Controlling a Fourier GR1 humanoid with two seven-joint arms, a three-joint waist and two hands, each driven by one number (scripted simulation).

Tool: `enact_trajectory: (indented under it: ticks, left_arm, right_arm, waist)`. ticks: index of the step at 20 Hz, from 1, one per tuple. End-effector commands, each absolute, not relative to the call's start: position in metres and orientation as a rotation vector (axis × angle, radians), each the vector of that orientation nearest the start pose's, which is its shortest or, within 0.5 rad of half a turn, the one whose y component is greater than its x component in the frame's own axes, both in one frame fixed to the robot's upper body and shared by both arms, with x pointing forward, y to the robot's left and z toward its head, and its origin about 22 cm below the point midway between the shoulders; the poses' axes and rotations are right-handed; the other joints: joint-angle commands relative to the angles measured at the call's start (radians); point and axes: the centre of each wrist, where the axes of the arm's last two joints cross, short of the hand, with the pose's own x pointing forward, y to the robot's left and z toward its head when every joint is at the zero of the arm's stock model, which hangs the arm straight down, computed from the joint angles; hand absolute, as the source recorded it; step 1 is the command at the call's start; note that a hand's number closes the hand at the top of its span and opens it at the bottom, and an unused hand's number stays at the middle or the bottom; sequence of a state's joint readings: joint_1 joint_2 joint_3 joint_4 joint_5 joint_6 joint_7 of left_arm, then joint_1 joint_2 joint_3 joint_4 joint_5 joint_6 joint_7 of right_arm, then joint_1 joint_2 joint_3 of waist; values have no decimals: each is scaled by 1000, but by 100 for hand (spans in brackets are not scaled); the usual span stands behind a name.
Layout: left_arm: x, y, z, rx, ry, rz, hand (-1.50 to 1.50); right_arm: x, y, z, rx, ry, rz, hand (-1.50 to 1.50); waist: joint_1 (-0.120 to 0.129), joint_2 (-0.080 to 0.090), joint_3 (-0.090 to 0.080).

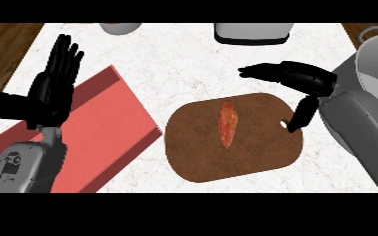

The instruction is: Pick the sweet potato from the cutting board and place it in the pot

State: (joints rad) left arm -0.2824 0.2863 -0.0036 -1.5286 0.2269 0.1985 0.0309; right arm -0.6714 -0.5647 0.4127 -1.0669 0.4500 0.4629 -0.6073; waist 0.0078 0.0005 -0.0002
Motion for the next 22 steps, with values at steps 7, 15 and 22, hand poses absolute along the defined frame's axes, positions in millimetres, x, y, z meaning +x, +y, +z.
enact_trajectory:
  ticks: [7,15,22]
  left_arm:
    - [291,258,73,97,-1769,47,0]
    - [301,286,96,100,-1771,44,0]
    - [296,276,57,109,-1773,54,0]
  right_arm:
    - [377,-227,52,81,-1538,1703,-150]
    - [359,-221,38,108,-1629,1674,-150]
    - [347,-181,26,-70,-1568,1707,-150]
  waist:
    - [1,1,0]
    - [-3,0,0]
    - [-6,-1,0]
